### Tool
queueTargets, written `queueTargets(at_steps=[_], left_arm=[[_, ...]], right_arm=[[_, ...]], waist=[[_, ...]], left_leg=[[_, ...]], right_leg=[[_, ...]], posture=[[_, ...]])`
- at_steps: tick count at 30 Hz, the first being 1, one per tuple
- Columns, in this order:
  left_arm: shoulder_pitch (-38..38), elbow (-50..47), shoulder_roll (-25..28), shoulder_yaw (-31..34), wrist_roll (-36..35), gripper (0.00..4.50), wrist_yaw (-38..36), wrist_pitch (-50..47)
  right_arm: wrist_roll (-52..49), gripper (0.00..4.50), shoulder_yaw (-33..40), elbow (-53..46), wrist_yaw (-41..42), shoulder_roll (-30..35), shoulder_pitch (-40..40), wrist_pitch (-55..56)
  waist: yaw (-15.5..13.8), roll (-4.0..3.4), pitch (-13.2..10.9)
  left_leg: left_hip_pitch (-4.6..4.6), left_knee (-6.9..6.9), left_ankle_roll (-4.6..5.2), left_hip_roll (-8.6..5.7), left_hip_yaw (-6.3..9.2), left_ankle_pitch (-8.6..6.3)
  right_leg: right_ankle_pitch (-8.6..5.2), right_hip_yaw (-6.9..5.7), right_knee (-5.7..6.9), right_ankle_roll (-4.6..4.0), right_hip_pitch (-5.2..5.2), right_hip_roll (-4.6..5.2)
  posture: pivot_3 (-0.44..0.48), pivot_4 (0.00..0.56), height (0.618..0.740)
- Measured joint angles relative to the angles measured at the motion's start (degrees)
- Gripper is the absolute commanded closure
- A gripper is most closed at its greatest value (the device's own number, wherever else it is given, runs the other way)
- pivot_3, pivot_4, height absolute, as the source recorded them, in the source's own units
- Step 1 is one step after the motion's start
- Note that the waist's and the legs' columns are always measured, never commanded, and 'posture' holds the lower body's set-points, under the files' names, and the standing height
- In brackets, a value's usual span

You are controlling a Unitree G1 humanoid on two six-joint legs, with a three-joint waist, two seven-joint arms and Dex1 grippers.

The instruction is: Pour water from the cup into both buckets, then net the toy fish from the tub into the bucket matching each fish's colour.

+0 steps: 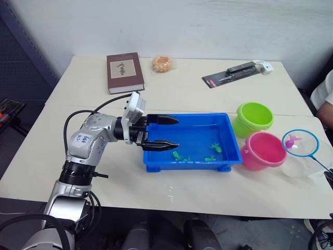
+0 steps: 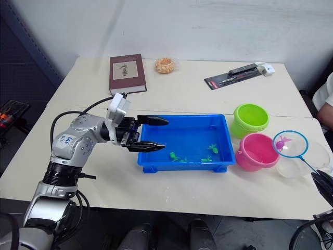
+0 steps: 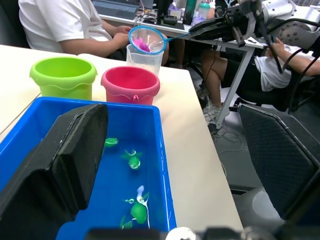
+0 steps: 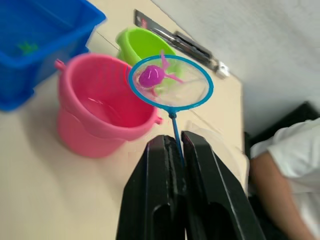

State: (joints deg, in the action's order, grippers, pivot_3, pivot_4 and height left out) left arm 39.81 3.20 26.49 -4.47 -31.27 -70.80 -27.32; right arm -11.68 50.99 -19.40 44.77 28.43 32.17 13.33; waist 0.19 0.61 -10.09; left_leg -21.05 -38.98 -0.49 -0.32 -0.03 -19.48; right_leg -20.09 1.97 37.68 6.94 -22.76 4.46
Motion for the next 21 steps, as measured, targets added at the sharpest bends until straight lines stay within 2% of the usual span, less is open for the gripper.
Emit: queueTargets(at_steps=[7,12,15,21], left_arm=[[-2.0,0.0,-0.8,0.0,0.5,0.04,1.4,1.4],[-2.2,-0.1,-0.8,0.0,0.8,0.04,2.5,2.1],[-2.4,-0.1,-1.0,0.1,0.8,0.04,3.4,2.5],[-3.0,-0.2,-1.1,0.9,0.8,0.04,4.4,2.4]], right_arm=[[13.3,4.5,-5.3,5.5,-7.2,3.0,-2.7,10.4],[31.0,4.5,-7.1,8.2,-16.0,8.4,-3.8,21.9],[43.8,4.5,-7.0,8.0,-24.7,9.8,-4.3,26.9],[51.6,4.5,-7.5,8.6,-30.7,12.3,-3.6,27.6]], waist=[[0.0,-0.02,0.0],[0.0,-0.02,0.0],[0.0,-0.02,0.0],[0.1,-0.02,0.0]], left_leg=[[-0.02,-0.02,-0.01,0.01,-0.01,0.0],[-0.01,-0.03,-0.01,-0.01,-0.04,0.0],[-0.02,-0.03,-0.01,-0.01,-0.03,0.0],[-0.02,-0.03,-0.01,-0.01,-0.05,0.0]], right_leg=[[0.0,0.05,-0.01,0.0,-0.01,0.01],[0.0,0.03,-0.02,0.0,-0.01,-0.01],[0.0,0.04,-0.04,0.0,-0.01,-0.01],[0.0,0.03,-0.04,0.0,-0.01,-0.03]], posture=[[0.0,0.15,0.74],[0.0,0.15,0.74],[0.0,0.15,0.74],[0.0,0.15,0.74]])
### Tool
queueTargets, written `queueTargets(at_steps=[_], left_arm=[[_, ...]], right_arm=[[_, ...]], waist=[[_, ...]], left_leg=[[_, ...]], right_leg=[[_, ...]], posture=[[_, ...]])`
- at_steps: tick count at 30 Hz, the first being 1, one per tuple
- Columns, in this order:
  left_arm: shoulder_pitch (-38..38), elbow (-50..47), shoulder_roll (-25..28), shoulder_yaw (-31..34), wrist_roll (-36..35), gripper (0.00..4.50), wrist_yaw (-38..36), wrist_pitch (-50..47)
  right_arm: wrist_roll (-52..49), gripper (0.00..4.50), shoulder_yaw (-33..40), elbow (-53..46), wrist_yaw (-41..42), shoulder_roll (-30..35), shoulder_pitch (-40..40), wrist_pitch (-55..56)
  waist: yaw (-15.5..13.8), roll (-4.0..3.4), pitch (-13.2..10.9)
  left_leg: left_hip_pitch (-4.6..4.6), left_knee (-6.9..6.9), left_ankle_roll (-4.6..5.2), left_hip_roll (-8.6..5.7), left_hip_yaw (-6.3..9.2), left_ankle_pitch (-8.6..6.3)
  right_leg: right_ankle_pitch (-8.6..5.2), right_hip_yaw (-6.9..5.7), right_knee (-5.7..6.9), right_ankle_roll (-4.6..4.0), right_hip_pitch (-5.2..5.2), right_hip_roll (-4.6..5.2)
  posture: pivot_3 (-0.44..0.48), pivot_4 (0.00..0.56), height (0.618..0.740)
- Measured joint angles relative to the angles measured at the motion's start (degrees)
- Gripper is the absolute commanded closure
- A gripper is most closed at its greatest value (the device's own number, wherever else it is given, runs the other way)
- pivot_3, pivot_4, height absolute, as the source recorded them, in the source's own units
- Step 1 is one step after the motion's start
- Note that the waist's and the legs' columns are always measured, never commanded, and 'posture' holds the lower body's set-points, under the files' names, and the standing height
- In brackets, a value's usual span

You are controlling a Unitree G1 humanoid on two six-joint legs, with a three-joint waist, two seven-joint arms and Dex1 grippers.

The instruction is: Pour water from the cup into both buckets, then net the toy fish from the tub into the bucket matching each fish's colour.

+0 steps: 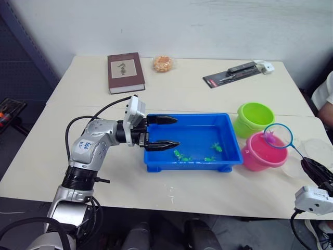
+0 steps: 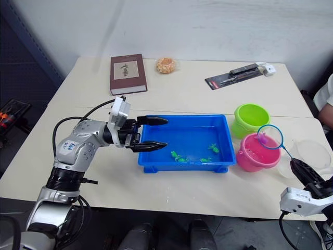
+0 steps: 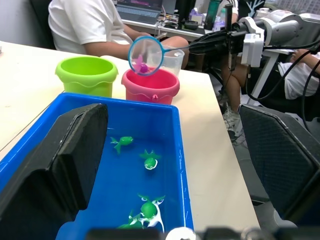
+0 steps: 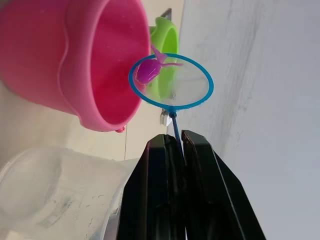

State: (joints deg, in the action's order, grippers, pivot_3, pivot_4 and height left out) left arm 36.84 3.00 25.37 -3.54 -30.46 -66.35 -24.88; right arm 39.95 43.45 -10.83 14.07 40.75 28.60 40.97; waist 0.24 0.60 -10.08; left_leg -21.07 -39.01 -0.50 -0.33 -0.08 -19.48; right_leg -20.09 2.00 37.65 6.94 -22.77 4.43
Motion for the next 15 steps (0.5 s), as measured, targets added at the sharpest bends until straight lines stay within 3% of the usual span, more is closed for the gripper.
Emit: queueTargets(at_steps=[4,15], left_arm=[[0.0,0.0,0.0,0.2,0.0,0.04,0.0,0.0],[-0.9,-0.1,0.1,0.3,0.0,0.04,0.0,0.0]], right_arm=[[2.9,4.5,0.0,0.2,-4.5,1.5,1.0,0.3],[2.8,4.5,-0.4,0.2,-7.0,1.8,5.2,-0.1]], waist=[[0.0,0.0,0.0],[0.1,0.0,0.0]], left_leg=[[0.01,0.0,0.0,0.0,-0.01,0.0],[0.01,0.02,0.0,0.01,-0.03,0.0]], right_leg=[[0.0,0.01,0.0,0.0,0.0,-0.01],[0.0,0.04,-0.03,0.0,0.01,-0.01]], posture=[[0.0,0.15,0.74],[0.0,0.15,0.74]])
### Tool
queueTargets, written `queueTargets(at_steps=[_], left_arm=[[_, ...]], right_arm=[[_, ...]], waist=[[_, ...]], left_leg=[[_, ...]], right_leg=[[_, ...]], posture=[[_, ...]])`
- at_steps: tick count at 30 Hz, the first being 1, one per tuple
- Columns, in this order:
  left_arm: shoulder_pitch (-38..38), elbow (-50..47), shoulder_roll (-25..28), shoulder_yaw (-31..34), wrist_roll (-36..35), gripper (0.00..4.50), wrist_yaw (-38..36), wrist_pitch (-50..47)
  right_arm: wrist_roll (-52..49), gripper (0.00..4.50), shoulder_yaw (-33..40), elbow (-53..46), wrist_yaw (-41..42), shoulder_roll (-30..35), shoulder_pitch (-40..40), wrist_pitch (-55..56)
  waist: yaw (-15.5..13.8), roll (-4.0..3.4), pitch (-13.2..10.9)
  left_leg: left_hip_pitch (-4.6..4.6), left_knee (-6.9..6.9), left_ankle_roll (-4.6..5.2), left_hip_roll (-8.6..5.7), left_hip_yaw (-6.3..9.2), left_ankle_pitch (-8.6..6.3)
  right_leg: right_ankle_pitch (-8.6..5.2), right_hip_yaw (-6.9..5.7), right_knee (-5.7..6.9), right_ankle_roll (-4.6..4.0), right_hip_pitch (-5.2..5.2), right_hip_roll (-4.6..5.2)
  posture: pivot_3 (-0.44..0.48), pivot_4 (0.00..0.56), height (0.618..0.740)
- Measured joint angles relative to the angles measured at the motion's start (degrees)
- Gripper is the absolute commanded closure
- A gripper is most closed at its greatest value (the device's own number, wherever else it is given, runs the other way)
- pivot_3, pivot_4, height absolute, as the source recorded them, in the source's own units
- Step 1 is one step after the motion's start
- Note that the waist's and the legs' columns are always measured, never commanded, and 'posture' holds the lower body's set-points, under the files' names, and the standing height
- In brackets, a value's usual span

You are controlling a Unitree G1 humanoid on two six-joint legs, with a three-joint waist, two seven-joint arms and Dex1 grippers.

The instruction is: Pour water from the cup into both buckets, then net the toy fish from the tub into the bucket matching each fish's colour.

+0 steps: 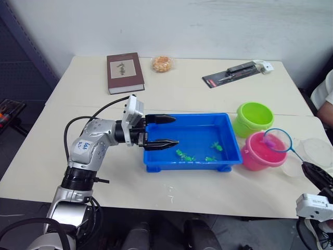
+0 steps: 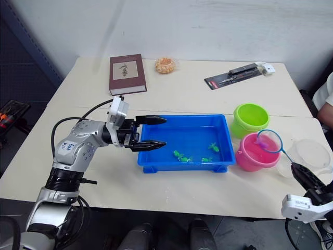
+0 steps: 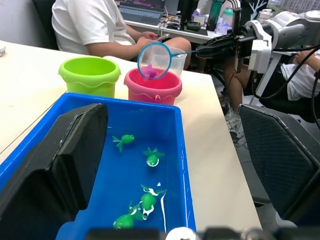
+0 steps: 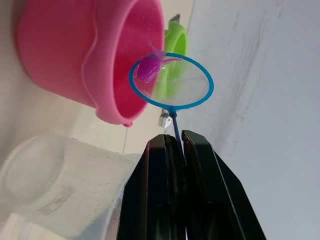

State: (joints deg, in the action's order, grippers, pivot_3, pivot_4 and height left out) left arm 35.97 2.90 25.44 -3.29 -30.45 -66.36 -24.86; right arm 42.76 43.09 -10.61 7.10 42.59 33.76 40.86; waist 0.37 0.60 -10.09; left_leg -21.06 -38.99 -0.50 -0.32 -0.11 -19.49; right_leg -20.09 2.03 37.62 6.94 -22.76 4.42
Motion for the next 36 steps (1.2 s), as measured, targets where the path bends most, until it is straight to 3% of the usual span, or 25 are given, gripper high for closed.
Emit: queueTargets(at_steps=[11,15,17,23,27,29,32,36], left_arm=[[-0.4,-0.3,-0.1,-0.1,0.0,0.04,0.0,0.0],[-0.6,-0.4,0.2,0.0,0.1,0.04,0.2,0.1],[-0.9,-0.4,0.7,0.1,0.1,0.04,0.2,0.2],[-1.2,0.3,2.5,1.7,0.1,0.04,0.2,1.4],[-2.0,2.2,4.6,2.9,0.9,0.04,0.0,2.8],[-2.5,2.6,4.8,3.3,1.5,0.04,0.1,3.3],[-3.2,2.3,5.2,3.7,1.5,0.04,0.3,3.3],[-5.3,1.2,6.0,4.4,1.4,0.04,0.6,3.1]], right_arm=[[-1.0,4.5,-2.0,-2.3,-0.4,0.3,-0.1,-1.2],[-7.7,4.5,0.1,-4.8,2.0,0.2,-4.2,-6.5],[-16.9,4.5,0.6,-7.6,6.5,3.0,-6.6,-10.1],[-43.6,4.5,-7.6,-18.1,23.2,10.2,-9.3,-21.7],[-56.9,4.5,-14.6,-24.6,30.2,17.1,-14.2,-42.2],[-62.4,4.5,-18.2,-27.7,29.0,18.6,-18.8,-55.5],[-79.8,4.5,-22.8,-31.6,22.7,18.3,-28.5,-77.1],[-101.5,4.5,-25.0,-33.3,13.1,17.2,-37.0,-93.3]], waist=[[-0.1,0.0,0.0],[0.3,0.0,0.0],[0.7,0.01,0.0],[1.1,0.01,0.0],[1.2,0.02,0.0],[1.1,0.03,0.0],[1.0,0.04,0.0],[1.0,0.04,0.0]], left_leg=[[-0.01,0.01,0.0,0.03,0.05,0.0],[0.02,-0.06,0.05,0.0,-0.13,-0.02],[0.08,-0.05,0.05,0.04,-0.07,-0.03],[-0.01,-0.09,0.04,0.08,0.27,-0.02],[-0.01,-0.14,0.11,0.07,0.35,-0.06],[-0.08,-0.15,0.09,0.09,0.49,-0.05],[-0.21,-0.14,0.01,0.12,0.68,-0.04],[-0.29,-0.12,-0.02,0.11,0.78,-0.03]], right_leg=[[0.0,0.02,-0.01,0.0,0.0,-0.02],[0.04,0.01,0.01,0.07,0.0,0.01],[0.04,0.0,0.0,0.07,0.09,-0.01],[0.04,-0.01,0.05,0.07,0.21,0.01],[0.04,-0.04,0.02,0.08,0.28,0.1],[0.04,-0.1,0.0,0.07,0.27,0.18],[0.05,-0.19,-0.13,0.07,0.24,0.36],[0.04,-0.27,-0.21,0.06,0.23,0.42]], posture=[[0.0,0.15,0.74],[0.0,0.15,0.74],[0.0,0.15,0.74],[0.0,0.15,0.74],[0.0,0.15,0.74],[0.0,0.15,0.74],[0.0,0.15,0.74],[0.0,0.15,0.74]])
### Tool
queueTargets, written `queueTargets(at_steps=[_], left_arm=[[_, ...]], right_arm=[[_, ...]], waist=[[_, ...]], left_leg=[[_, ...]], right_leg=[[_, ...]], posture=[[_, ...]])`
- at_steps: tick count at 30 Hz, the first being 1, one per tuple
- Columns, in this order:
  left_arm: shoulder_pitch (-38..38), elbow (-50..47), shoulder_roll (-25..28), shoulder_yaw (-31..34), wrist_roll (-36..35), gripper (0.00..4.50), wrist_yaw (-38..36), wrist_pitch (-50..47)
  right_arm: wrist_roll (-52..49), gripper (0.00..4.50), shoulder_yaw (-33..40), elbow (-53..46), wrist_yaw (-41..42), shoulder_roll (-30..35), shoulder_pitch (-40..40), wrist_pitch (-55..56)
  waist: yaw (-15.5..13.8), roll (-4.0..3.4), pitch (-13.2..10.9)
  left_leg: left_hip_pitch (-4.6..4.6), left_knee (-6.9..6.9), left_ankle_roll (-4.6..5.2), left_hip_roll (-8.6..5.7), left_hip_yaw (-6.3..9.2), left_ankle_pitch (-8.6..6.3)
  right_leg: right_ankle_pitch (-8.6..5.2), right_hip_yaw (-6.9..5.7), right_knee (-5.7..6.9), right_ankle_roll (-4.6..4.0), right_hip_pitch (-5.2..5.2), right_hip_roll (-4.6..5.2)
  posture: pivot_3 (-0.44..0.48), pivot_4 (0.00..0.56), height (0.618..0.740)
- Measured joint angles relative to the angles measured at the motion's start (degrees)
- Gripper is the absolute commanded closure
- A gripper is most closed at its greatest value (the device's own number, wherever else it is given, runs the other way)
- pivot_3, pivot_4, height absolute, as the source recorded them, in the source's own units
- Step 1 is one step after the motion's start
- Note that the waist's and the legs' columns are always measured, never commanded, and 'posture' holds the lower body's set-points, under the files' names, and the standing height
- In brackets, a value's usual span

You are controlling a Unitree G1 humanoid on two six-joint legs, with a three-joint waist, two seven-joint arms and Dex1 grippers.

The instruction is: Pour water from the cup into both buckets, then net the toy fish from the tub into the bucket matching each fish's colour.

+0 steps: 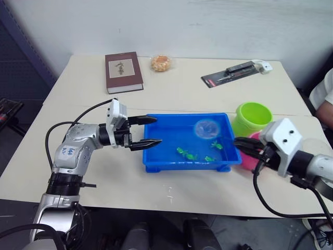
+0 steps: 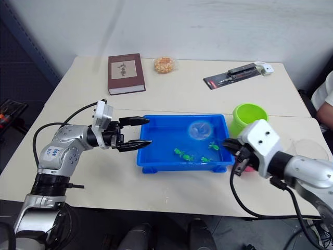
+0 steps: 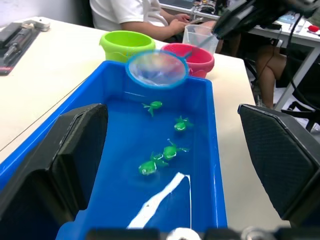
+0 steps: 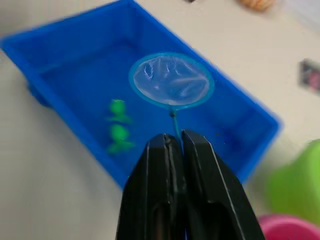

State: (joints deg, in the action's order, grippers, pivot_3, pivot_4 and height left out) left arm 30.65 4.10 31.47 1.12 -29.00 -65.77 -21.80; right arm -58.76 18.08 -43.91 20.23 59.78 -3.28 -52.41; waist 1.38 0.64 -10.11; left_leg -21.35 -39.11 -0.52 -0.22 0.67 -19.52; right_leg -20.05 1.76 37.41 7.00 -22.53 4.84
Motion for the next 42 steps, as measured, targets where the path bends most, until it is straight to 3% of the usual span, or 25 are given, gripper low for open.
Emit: queueTargets(at_steps=[4,9,22,29,37,42], left_arm=[[-1.5,-1.5,0.2,0.2,0.0,0.04,0.7,-0.3],[-1.7,-2.4,0.3,0.2,0.0,0.04,1.3,-0.4],[-2.3,-3.5,0.3,0.2,0.0,0.04,1.8,-0.1],[-2.4,-3.6,0.2,0.0,0.1,0.04,1.8,0.6],[-2.8,-3.6,0.3,-0.1,0.2,0.04,1.8,0.9],[-2.8,-3.6,0.4,-0.1,0.2,0.04,1.8,1.0]], right_arm=[[-21.6,4.5,-4.0,6.5,-13.9,0.6,-5.1,-8.9],[-37.5,4.5,-9.6,13.3,-29.2,4.6,-8.6,-10.4],[-50.5,4.5,-16.0,20.2,-45.1,7.3,-11.6,-8.0],[-51.5,4.5,-18.4,22.0,-50.2,7.4,-14.8,-6.9],[-31.0,4.5,-23.4,19.8,-47.6,3.4,-20.1,-8.5],[-23.8,4.5,-23.8,19.2,-46.9,-2.0,-20.0,-8.6]], waist=[[-0.3,0.07,0.0],[-0.4,0.07,0.0],[-0.4,0.07,0.0],[-0.2,0.07,0.0],[0.0,0.06,0.0],[-0.1,0.06,0.0]], left_leg=[[-0.04,-0.02,0.04,-0.04,0.06,-0.01],[-0.14,0.01,0.07,-0.05,0.08,-0.02],[-0.2,0.0,0.11,-0.04,0.12,-0.04],[-0.22,0.01,0.11,-0.04,0.13,-0.04],[-0.26,0.05,0.11,-0.04,0.14,-0.04],[-0.32,0.04,0.1,-0.06,0.19,-0.04]], right_leg=[[0.0,-0.11,-0.33,0.0,0.06,0.14],[0.0,-0.23,-0.41,0.0,0.0,0.18],[0.0,-0.28,-0.46,0.0,0.01,0.18],[0.0,-0.28,-0.49,0.0,0.0,0.18],[0.0,-0.28,-0.53,0.0,-0.05,0.19],[0.0,-0.36,-0.55,0.0,-0.06,0.23]], posture=[[0.0,0.15,0.74],[0.0,0.15,0.74],[0.0,0.15,0.74],[0.0,0.15,0.74],[0.0,0.15,0.74],[0.0,0.15,0.74]])
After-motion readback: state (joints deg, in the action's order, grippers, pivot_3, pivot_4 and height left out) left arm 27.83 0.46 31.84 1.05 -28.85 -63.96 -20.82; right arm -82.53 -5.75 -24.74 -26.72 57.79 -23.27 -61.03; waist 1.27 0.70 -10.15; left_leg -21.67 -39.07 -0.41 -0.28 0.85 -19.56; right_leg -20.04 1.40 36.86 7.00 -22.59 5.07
